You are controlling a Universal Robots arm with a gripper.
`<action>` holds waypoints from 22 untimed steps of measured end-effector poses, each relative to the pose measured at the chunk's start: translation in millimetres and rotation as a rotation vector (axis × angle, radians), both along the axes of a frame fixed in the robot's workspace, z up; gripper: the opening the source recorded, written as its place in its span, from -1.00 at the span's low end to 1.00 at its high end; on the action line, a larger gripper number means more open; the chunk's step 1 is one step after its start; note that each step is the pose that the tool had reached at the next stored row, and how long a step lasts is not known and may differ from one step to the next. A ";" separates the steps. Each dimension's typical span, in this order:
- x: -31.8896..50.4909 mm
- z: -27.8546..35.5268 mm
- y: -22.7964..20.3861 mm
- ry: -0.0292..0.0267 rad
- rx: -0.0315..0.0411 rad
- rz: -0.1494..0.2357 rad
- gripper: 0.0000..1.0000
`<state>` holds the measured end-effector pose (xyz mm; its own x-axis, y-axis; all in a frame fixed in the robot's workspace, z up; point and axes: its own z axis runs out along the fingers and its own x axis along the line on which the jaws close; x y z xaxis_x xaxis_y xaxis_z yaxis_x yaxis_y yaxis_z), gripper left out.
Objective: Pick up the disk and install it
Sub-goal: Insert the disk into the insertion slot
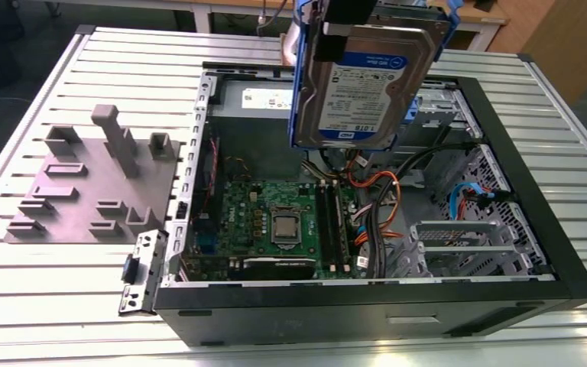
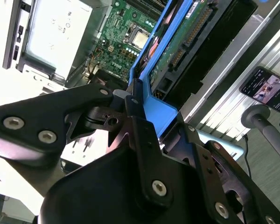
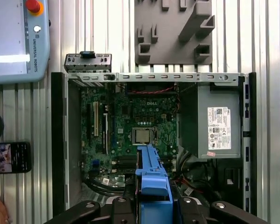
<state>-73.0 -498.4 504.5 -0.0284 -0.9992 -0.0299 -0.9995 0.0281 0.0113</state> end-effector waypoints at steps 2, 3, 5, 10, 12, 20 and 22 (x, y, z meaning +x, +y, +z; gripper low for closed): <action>0.4 0.0 0.0 0.0000 0.0000 0.000 -0.26; 0.5 0.0 0.0 0.0000 0.0000 0.000 -0.26; 0.8 0.0 0.0 0.0000 0.0000 0.000 -0.26; 1.4 -0.1 0.0 0.0000 0.0000 0.000 -0.26; 2.0 -0.1 0.0 0.0000 0.0000 0.000 -0.26; 11.3 -3.1 -10.6 0.0000 0.0000 0.000 -0.26; 12.4 -4.9 -17.5 0.0000 0.0000 0.000 -0.26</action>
<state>-60.6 -516.0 499.6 -0.0284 -0.9991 -0.0299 -0.9995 0.0281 0.0113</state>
